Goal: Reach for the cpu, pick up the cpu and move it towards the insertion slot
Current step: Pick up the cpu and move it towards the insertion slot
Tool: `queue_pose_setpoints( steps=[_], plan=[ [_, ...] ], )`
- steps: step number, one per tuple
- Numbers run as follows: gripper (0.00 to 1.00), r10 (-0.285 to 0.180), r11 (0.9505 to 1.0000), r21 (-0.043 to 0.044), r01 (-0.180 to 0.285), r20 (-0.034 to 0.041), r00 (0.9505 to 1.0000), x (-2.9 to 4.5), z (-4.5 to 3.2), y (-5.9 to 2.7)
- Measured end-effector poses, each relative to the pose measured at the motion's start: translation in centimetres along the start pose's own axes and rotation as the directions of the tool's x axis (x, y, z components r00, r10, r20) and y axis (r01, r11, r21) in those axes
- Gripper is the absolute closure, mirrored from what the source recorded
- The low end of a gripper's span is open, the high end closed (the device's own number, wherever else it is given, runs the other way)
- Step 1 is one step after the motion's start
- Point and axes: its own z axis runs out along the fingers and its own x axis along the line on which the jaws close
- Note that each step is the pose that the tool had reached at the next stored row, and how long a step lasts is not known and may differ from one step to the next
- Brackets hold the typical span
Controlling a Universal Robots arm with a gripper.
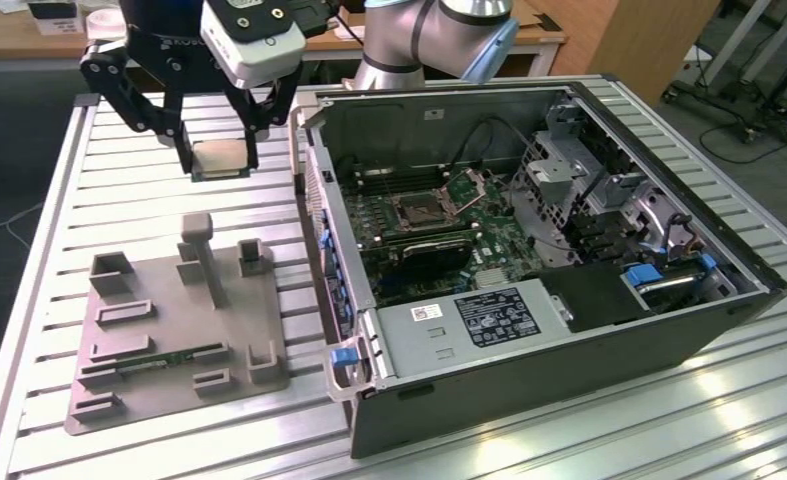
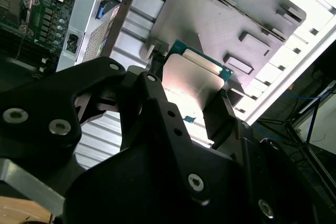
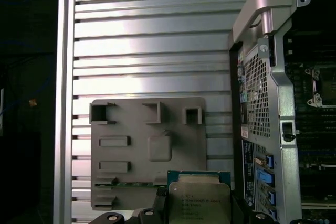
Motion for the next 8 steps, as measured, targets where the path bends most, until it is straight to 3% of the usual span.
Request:
queue_pose_setpoints(
  steps=[8],
  plan=[
    [0.45, 0.000, 1.0000, 0.0000, 0.000, 0.0000, 1.0000, -0.20, 0.00, 0.01]
  ],
)
